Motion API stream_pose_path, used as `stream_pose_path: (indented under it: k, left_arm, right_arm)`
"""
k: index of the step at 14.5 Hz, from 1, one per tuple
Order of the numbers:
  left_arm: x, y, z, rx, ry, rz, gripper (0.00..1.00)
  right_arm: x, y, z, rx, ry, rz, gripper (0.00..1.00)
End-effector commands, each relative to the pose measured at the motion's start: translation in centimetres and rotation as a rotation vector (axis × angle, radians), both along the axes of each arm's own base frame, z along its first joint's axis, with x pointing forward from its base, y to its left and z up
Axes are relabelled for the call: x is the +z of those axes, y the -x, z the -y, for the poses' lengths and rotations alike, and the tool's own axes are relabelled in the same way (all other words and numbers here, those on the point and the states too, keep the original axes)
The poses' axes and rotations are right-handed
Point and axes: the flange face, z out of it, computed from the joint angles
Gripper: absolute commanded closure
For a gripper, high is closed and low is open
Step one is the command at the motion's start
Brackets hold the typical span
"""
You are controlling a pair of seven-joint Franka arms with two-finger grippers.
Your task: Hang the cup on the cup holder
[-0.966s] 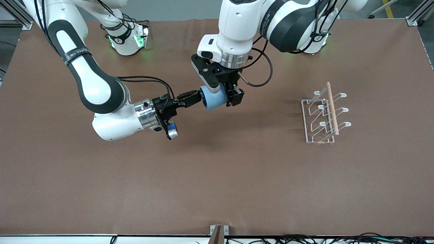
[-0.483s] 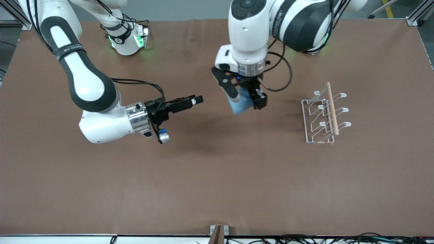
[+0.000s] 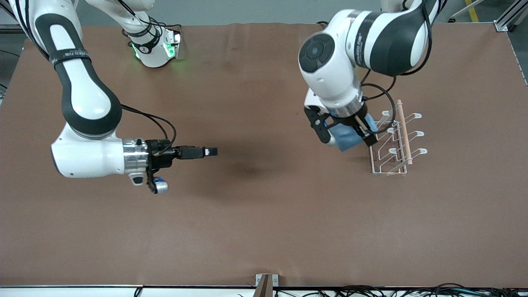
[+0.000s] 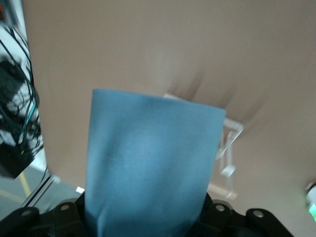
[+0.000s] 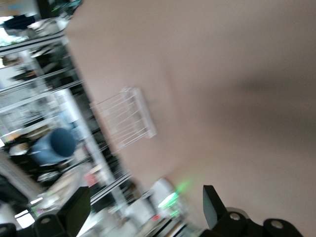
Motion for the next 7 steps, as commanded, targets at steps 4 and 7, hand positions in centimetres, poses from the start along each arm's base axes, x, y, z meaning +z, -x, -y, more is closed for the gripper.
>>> stream_pose_path:
  k: [4, 7]
  left_arm:
    - [-6.2, -0.5, -4.3, -0.126, -0.361, -0.087, 0.41]
    - [-10.3, -0.6, -7.1, -0.127, -0.541, -0.141, 0.41]
  right_arm:
    - [4.3, -2.0, 9.8, 0.017, 0.362, 0.200, 0.00]
    - [6.9, -3.0, 12.5, 0.094, 0.648, 0.326, 0.00]
